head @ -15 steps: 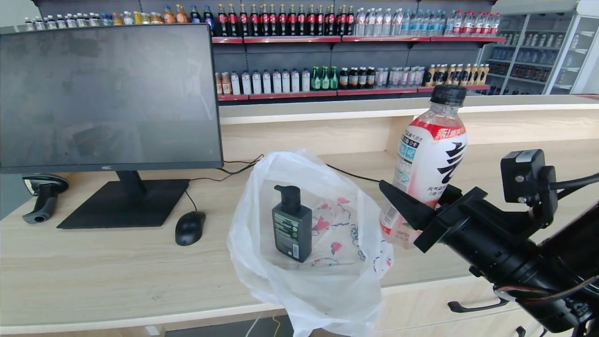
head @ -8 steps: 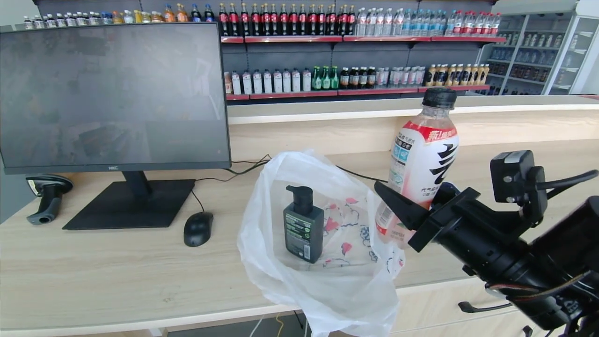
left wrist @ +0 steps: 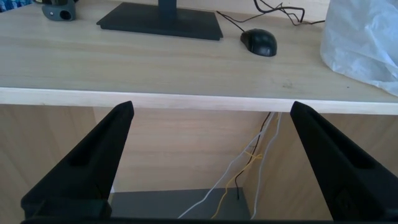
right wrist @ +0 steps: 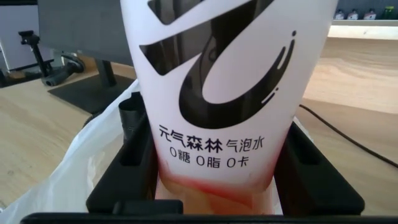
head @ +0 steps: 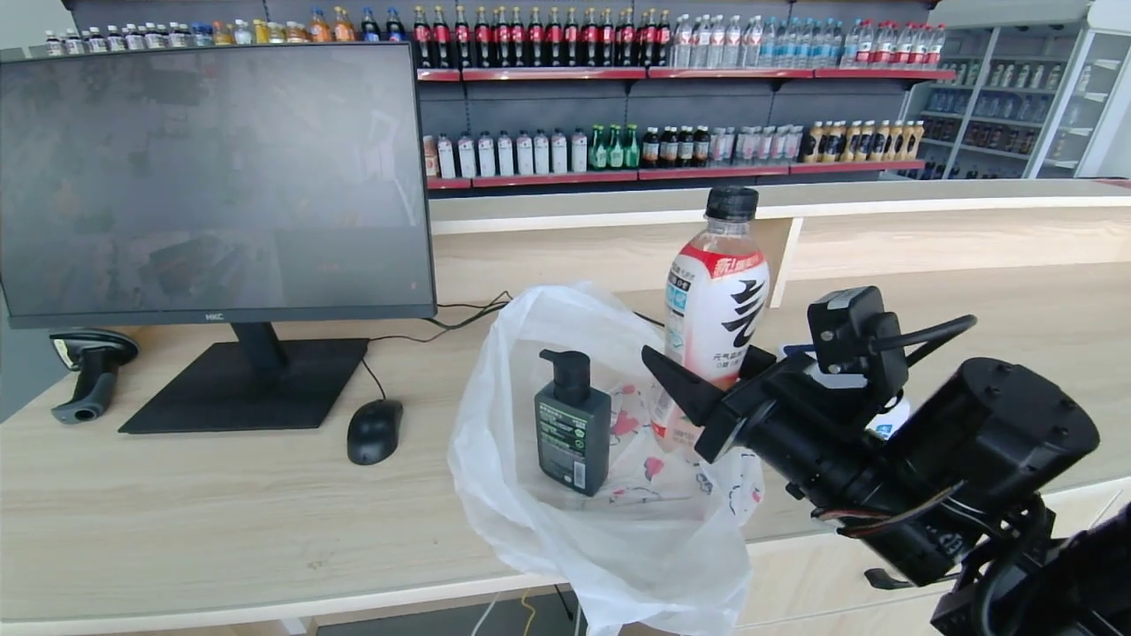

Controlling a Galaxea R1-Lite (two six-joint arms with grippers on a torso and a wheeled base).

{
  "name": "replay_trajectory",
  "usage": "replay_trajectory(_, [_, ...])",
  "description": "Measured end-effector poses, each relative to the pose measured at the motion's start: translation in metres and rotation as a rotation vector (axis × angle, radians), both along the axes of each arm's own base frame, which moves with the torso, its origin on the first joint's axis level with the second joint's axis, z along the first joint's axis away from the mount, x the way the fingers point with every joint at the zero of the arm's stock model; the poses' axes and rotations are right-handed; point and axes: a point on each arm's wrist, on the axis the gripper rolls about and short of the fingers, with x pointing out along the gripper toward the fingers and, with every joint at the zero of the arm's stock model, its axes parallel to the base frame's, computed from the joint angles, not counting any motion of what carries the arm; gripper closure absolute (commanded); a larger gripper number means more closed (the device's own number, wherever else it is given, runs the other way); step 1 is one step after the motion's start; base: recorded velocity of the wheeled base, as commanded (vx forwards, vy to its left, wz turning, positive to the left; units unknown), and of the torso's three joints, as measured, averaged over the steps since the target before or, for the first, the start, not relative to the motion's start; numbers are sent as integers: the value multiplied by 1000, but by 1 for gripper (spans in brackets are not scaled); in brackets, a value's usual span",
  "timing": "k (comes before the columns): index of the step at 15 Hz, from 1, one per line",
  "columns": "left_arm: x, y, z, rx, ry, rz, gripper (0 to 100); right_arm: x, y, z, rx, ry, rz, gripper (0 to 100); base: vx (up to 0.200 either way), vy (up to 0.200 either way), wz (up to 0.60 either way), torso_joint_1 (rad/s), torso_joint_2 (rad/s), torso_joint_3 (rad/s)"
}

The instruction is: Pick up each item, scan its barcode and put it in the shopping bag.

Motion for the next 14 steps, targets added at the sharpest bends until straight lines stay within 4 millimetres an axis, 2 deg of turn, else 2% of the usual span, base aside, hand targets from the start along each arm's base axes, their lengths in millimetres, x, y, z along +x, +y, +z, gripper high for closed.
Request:
replay_trajectory(4, [0,0,0,-1,0,0,0,10,8,-12,-20,26,0,100,0,0,0,0,0,0])
replay_trajectory(10, [0,0,0,-1,0,0,0,22,7,-26,-45,58,-24,100,0,0,0,0,0,0])
replay_trajectory(14, [0,0,0,-2,0,0,0,37,5,-36,-57,75,-58,100,0,0,0,0,0,0])
